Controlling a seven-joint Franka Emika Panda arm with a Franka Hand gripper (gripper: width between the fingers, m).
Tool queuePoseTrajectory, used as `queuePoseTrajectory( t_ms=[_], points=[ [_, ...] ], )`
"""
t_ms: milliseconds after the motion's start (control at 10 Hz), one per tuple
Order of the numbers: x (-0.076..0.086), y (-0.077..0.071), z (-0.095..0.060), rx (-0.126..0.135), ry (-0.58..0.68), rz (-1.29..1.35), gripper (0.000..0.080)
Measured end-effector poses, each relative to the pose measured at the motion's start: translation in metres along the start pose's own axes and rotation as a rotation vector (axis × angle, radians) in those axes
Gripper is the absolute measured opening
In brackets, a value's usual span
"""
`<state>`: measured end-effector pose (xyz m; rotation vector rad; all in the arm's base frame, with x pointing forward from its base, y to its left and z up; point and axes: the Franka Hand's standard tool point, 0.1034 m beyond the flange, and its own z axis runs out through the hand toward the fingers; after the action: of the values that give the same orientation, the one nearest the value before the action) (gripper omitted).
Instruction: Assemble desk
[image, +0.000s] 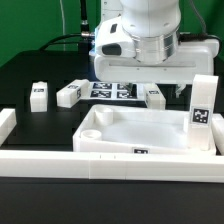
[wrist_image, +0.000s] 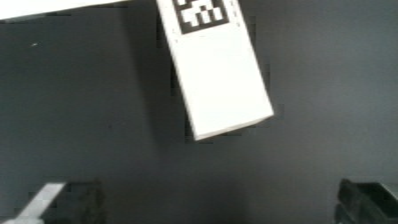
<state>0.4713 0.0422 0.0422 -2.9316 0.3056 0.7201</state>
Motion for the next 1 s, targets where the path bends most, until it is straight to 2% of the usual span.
queuePoseTrajectory(
  t_ms=[200, 300, 500, 600, 800, 1000],
  points=[
    [-0.002, 0.001, 0.002, -0.001, -0.017, -0.005, 0.0649],
    [-0.008, 0.003, 0.006, -0.001, -0.101, -0.005, 0.0649],
    [-0.005, 0.0, 0.006, -0.003, -0.196, -0.005, 0.0649],
    [-0.012, -0.001, 0.008, -0.005, -0.285, -0.001, 0.0649],
    [-0.013, 0.001, 0.01, -0.007, -0.389, 0.002, 0.0649],
    [-0.019, 0.005, 0.02, -0.015, -0.528, 0.006, 0.0649]
  ],
)
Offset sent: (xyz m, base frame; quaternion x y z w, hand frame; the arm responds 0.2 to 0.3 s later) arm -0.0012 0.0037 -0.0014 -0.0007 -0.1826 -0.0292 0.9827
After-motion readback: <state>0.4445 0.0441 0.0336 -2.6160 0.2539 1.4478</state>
